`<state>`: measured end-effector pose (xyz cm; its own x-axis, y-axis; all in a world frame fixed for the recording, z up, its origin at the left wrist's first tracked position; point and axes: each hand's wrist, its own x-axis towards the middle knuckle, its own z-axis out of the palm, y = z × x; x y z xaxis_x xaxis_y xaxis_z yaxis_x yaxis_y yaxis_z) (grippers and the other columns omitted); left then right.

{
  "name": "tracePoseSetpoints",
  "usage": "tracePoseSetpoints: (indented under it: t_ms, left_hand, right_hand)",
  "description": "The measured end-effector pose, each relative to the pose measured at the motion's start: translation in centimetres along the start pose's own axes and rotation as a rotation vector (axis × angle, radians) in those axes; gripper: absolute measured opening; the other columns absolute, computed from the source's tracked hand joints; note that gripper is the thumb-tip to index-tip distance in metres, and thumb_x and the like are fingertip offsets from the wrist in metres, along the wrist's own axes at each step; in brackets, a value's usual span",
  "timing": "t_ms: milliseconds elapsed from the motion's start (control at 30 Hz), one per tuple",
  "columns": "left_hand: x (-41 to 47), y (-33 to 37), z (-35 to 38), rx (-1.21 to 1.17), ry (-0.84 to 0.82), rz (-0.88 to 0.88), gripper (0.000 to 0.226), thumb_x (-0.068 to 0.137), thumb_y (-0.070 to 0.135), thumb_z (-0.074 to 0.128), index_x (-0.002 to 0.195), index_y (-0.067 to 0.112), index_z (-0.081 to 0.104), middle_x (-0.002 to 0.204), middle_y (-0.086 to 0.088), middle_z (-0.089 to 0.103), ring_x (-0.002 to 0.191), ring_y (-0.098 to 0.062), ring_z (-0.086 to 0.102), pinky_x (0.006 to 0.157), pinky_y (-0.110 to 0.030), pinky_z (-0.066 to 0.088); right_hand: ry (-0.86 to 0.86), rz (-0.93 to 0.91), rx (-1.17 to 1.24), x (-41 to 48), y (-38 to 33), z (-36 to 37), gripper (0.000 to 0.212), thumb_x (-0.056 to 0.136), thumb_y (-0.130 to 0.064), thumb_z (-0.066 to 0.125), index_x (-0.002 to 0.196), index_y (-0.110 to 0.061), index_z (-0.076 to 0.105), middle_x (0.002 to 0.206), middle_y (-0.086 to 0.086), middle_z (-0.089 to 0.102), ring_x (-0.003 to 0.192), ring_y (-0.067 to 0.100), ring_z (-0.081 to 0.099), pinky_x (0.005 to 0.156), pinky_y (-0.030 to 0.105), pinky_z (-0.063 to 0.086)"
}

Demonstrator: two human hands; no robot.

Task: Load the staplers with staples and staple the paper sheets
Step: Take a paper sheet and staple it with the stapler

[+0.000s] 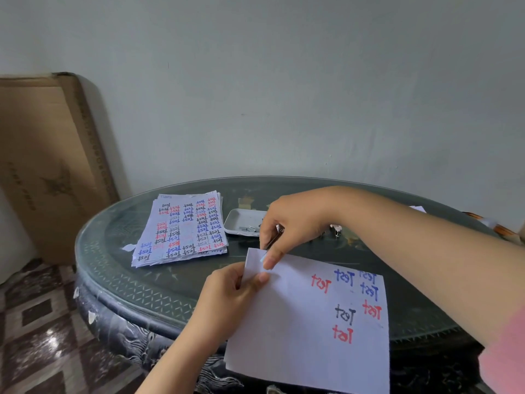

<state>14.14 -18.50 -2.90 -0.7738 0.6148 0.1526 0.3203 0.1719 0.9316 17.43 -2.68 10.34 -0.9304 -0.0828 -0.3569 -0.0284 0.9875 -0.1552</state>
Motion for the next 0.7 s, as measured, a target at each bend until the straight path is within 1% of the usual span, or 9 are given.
tracePoseSetpoints:
  t_ms: [100, 167, 233, 300, 400, 467, 533, 633, 700]
  left_hand:
    - [-0.1, 0.0, 0.0, 0.032, 0.019, 0.013, 0.029, 0.084, 0.030, 0.068, 0.063, 0.013, 0.059, 0.046, 0.010, 0.047, 0.043, -0.004, 0.034, 0.042, -0.017, 0.026]
    - [-0.1, 0.0, 0.0, 0.039, 0.027, 0.010, 0.033, 0.084, 0.032, 0.068, 0.062, 0.011, 0.057, 0.046, 0.009, 0.043, 0.044, -0.006, 0.032, 0.042, -0.019, 0.024]
    - [-0.1, -0.1, -0.1, 0.026, 0.017, 0.003, 0.035, 0.084, 0.033, 0.069, 0.067, 0.004, 0.059, 0.050, 0.008, 0.045, 0.047, -0.009, 0.034, 0.046, -0.023, 0.025]
    - [-0.2, -0.1, -0.2, 0.038, 0.011, 0.011, 0.036, 0.084, 0.035, 0.069, 0.072, 0.002, 0.061, 0.054, 0.005, 0.046, 0.051, -0.011, 0.035, 0.049, -0.026, 0.025]
    - [-0.2, -0.1, -0.3, 0.069, 0.019, 0.034, 0.037, 0.084, 0.035, 0.068, 0.069, 0.003, 0.059, 0.051, 0.007, 0.043, 0.050, -0.009, 0.032, 0.047, -0.025, 0.023]
    - [-0.3, 0.1, -0.3, 0.081, 0.021, 0.041, 0.036, 0.084, 0.034, 0.068, 0.065, 0.006, 0.057, 0.048, 0.009, 0.040, 0.047, -0.007, 0.030, 0.045, -0.022, 0.022]
    - [-0.4, 0.2, -0.3, 0.077, 0.022, 0.040, 0.035, 0.084, 0.033, 0.069, 0.060, 0.012, 0.054, 0.044, 0.010, 0.039, 0.045, -0.005, 0.029, 0.043, -0.020, 0.021]
    - [-0.4, 0.3, -0.3, 0.069, 0.016, 0.032, 0.036, 0.084, 0.033, 0.069, 0.063, 0.007, 0.055, 0.047, 0.009, 0.039, 0.047, -0.008, 0.030, 0.045, -0.023, 0.022]
    - [-0.4, 0.3, -0.3, 0.078, 0.010, 0.036, 0.037, 0.084, 0.034, 0.069, 0.064, 0.006, 0.054, 0.048, 0.009, 0.040, 0.047, -0.009, 0.030, 0.046, -0.023, 0.022]
  right_hand:
    - [-0.006, -0.004, -0.066, 0.3, -0.6, -0.2, 0.039, 0.076, -0.057, 0.069, 0.100, -0.026, 0.071, 0.096, -0.007, 0.069, 0.093, 0.015, 0.063, 0.086, 0.036, 0.052]
    - [-0.023, -0.017, -0.093, 0.5, -0.9, -0.3, 0.038, 0.078, -0.055, 0.070, 0.099, -0.023, 0.070, 0.097, -0.005, 0.069, 0.093, 0.016, 0.062, 0.086, 0.037, 0.052]
    - [-0.046, -0.033, -0.117, 0.7, -1.2, -0.3, 0.037, 0.079, -0.052, 0.069, 0.097, -0.020, 0.068, 0.093, -0.003, 0.067, 0.087, 0.017, 0.061, 0.081, 0.036, 0.051]
    - [-0.071, -0.044, -0.145, 0.9, -1.5, -0.3, 0.037, 0.082, -0.048, 0.068, 0.096, -0.014, 0.067, 0.087, -0.001, 0.062, 0.077, 0.016, 0.054, 0.070, 0.031, 0.045]
    - [-0.096, -0.048, -0.165, 1.0, -2.0, -0.4, 0.040, 0.085, -0.046, 0.066, 0.092, -0.007, 0.063, 0.081, 0.001, 0.055, 0.071, 0.015, 0.046, 0.062, 0.028, 0.036]
    - [-0.090, -0.058, -0.185, 1.0, -2.0, -0.4, 0.038, 0.086, -0.046, 0.065, 0.081, -0.009, 0.056, 0.076, 0.002, 0.050, 0.067, 0.016, 0.042, 0.060, 0.029, 0.034]
    - [-0.050, -0.070, -0.222, 1.1, -1.9, -0.1, 0.040, 0.087, -0.045, 0.064, 0.071, -0.013, 0.047, 0.064, -0.001, 0.042, 0.061, 0.017, 0.036, 0.065, 0.032, 0.037]
    - [0.021, -0.079, -0.293, 1.2, -1.8, 0.4, 0.043, 0.087, -0.045, 0.062, 0.064, -0.015, 0.043, 0.053, -0.003, 0.035, 0.058, 0.017, 0.036, 0.092, 0.044, 0.041]
    - [0.030, -0.081, -0.293, 1.3, -1.5, 0.7, 0.041, 0.086, -0.045, 0.064, 0.065, -0.014, 0.047, 0.051, -0.002, 0.035, 0.058, 0.018, 0.037, 0.094, 0.046, 0.041]
